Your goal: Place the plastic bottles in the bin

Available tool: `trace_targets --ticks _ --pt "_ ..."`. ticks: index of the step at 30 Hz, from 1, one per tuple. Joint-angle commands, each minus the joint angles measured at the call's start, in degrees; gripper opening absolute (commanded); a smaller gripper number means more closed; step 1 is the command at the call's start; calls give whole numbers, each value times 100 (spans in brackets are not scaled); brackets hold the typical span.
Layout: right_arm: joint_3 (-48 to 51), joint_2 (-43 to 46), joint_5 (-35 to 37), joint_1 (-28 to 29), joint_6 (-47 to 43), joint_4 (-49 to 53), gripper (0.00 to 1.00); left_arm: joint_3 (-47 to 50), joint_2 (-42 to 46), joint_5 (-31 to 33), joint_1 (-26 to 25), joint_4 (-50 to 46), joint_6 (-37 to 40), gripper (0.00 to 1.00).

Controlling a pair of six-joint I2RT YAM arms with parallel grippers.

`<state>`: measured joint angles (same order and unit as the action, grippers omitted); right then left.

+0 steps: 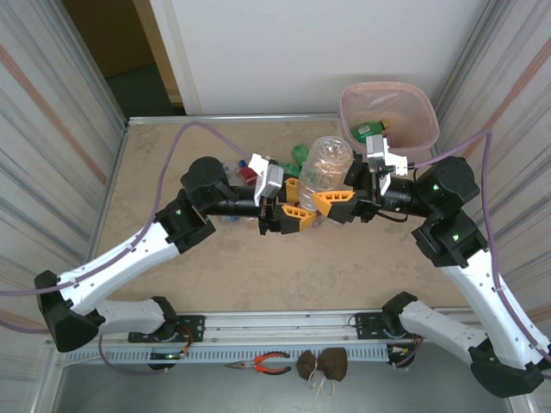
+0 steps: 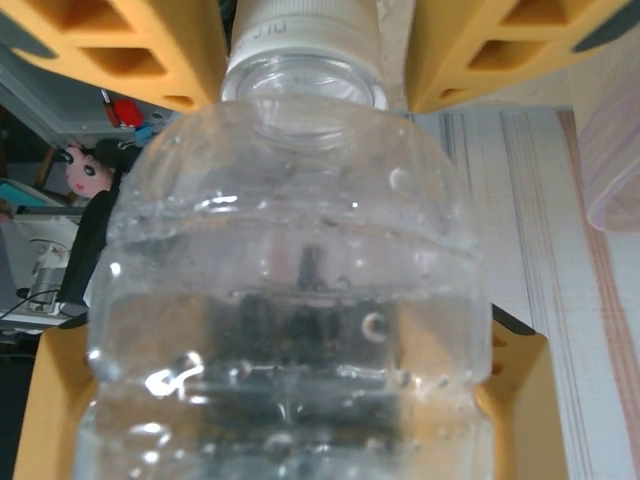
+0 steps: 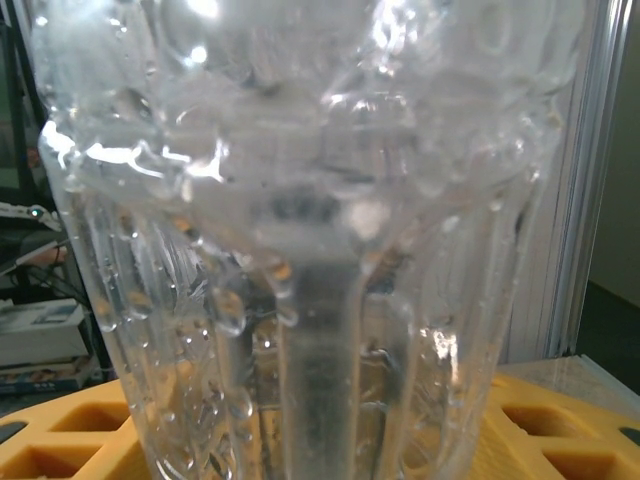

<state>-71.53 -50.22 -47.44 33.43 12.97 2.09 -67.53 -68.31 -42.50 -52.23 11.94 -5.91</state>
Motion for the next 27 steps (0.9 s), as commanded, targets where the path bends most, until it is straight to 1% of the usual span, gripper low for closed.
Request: trace_targets --ticks 1,3,6,13,15,17,19,22,27 --pt "-147 90 230 50 -118 -27 56 101 264 222 -22 68 79 55" --pt "-193 124 446 43 -220 84 56 150 355 339 -18 -60 141 61" --pt "-337 159 956 50 -543 455 57 291 545 561 -11 -217 225 64" --pt "-949 -109 2766 -81 -1466 1572 57 616 928 1011 10 -499 310 66" --pt "-1112 -280 3180 -304 -1608 1755 56 694 1024 1085 3 -542 314 67" --pt "-1257 -466 3425 -650 -1537 1863 56 728 1079 1136 6 -578 316 67" --pt "-1395 -611 3573 -1091 -1302 1893 55 757 1126 1165 4 -622 324 66" --pt "-1560 -1064 3771 -1670 -936 1907 54 778 1171 1185 17 -682 346 67" --pt "-1995 -1724 4132 -2265 -913 2226 51 827 1250 1251 18 -734 388 67"
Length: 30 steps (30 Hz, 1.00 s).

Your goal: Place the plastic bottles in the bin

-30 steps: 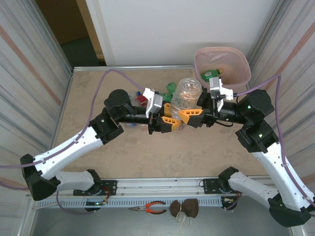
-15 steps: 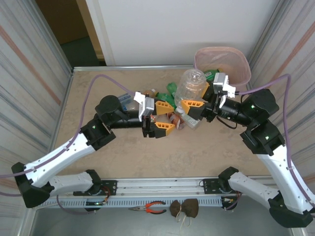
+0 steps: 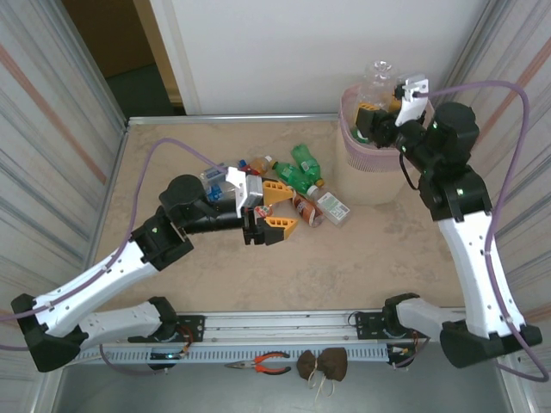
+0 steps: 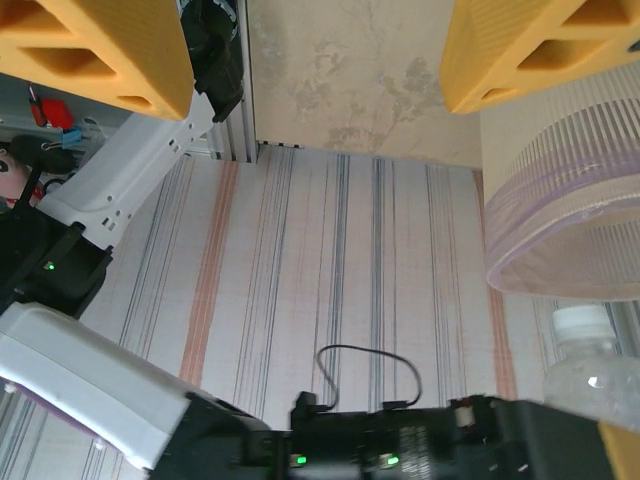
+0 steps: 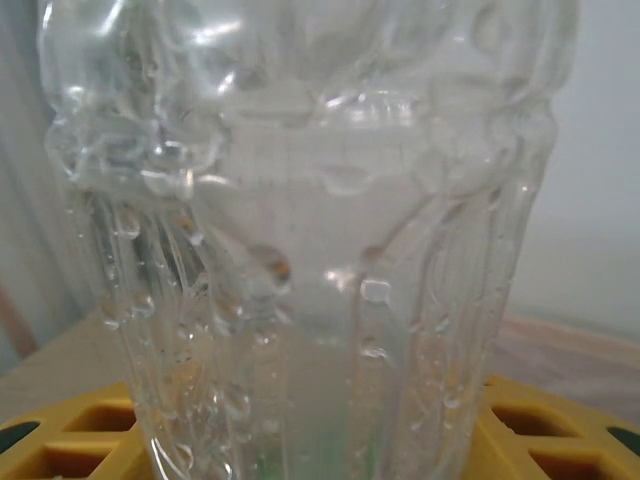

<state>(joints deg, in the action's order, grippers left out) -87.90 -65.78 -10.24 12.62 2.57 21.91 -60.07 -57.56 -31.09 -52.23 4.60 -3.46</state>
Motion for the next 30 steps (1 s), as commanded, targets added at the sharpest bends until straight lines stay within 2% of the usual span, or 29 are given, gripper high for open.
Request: trace_targets --ticks 1,9,13,30 --pt "-482 -311 502 -285 77 348 51 91 192 121 16 -27 161 67" --pt "-1231 -1421 918 -1040 -285 1109 50 137 272 241 86 -189 295 67" --pt "-1540 -2062 907 -1315 -398 1561 50 55 175 720 149 -598 455 67" --pt "-3368 -4840 2044 -1416 -672 3909 52 325 153 539 477 -803 526 67"
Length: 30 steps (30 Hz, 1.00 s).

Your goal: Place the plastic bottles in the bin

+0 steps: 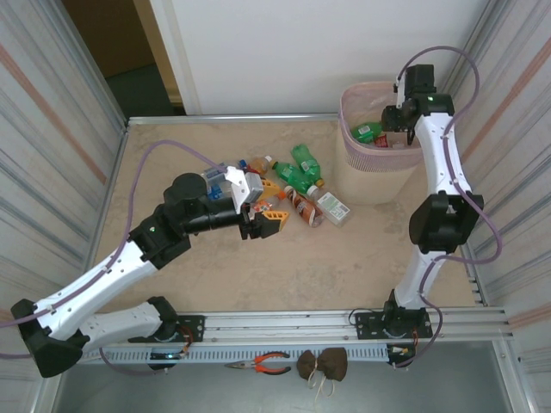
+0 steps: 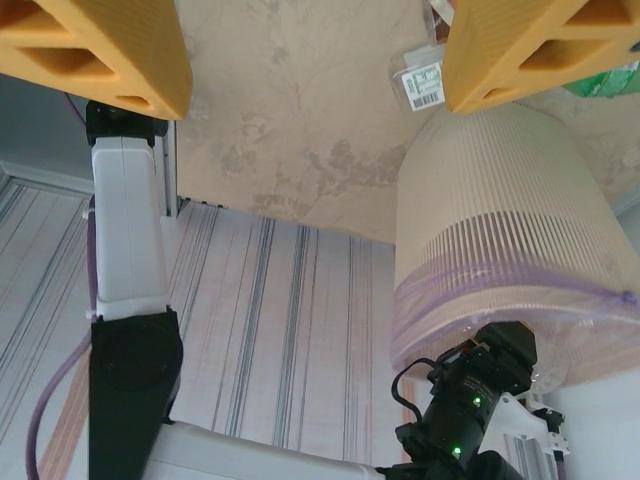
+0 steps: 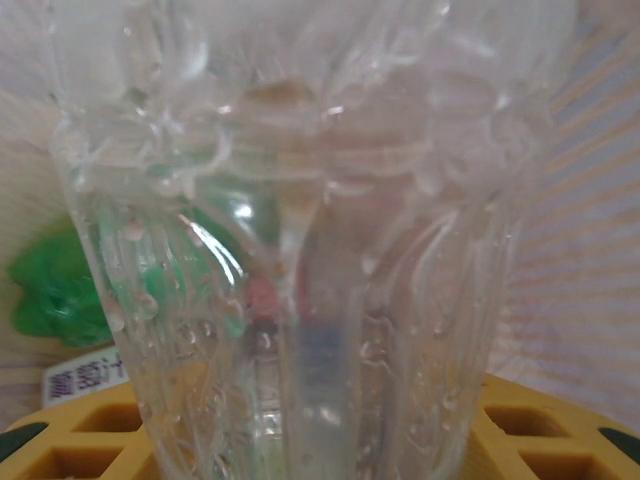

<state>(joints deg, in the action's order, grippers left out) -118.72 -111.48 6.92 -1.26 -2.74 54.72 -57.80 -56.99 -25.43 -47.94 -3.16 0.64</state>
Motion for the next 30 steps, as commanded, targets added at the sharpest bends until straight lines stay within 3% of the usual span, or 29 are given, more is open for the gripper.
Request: trace_targets --ticks 1,12,22,30 --pt "-335 -388 374 -28 -147 729 52 115 109 -19 57 -18 106 67" --pt "-432 -1029 478 -23 -59 1181 65 165 4 139 123 -166 97 67" --pt "-657 -670 588 123 -35 1273 80 112 -182 264 152 -263 107 67" --pt "-1032 -271 688 317 -49 1406 84 -332 -682 773 281 -972 138 66"
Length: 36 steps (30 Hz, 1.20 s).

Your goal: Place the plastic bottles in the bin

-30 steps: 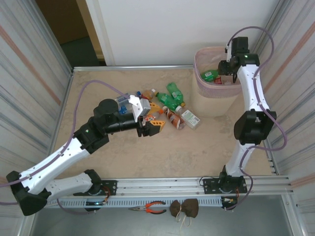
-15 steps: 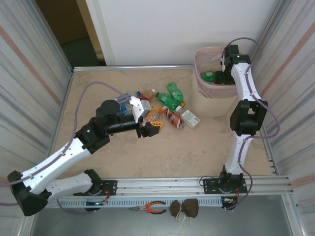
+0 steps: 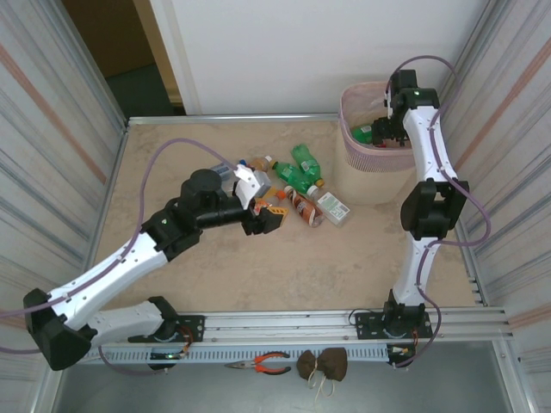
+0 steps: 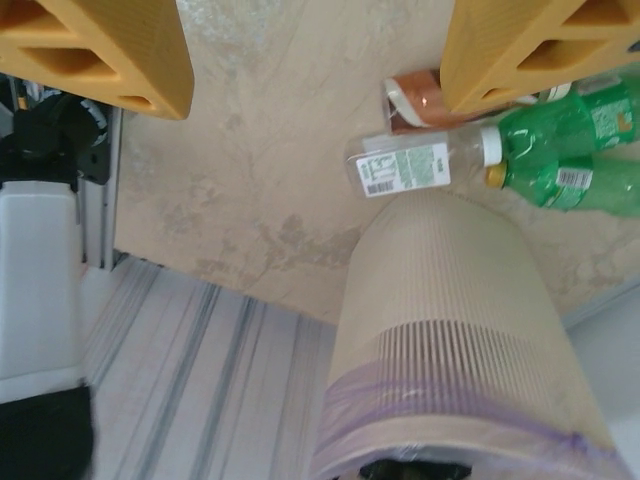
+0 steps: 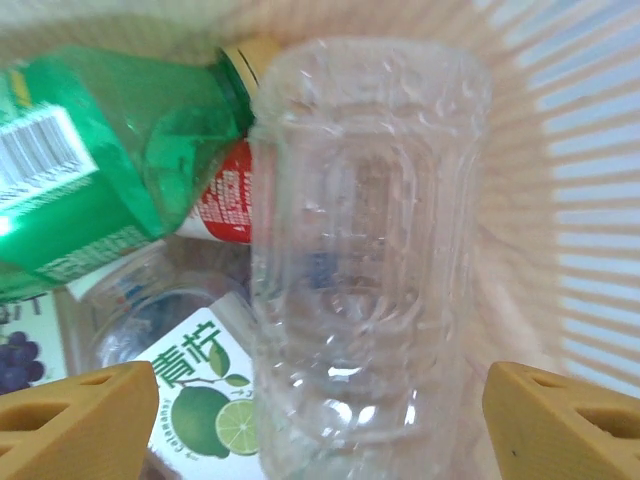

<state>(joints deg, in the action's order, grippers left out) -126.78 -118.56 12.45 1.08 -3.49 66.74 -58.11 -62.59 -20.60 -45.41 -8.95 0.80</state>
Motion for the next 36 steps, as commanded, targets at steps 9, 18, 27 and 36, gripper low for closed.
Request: trace_targets --ticks 9,18,27,36 --pt "-128 847 -75 160 228 96 84 -531 -743 546 288 -787 -62 65" --pt "391 1319 -160 210 604 -343 83 -756 -1399 687 784 -1296 -406 63" --pt "1661 2499 -352 234 1031 -1184 83 -854 -1872 835 980 -1918 -425 61" --pt "3769 4244 -855 210 1206 -2325 84 -601 -2230 1013 1023 -1914 98 60"
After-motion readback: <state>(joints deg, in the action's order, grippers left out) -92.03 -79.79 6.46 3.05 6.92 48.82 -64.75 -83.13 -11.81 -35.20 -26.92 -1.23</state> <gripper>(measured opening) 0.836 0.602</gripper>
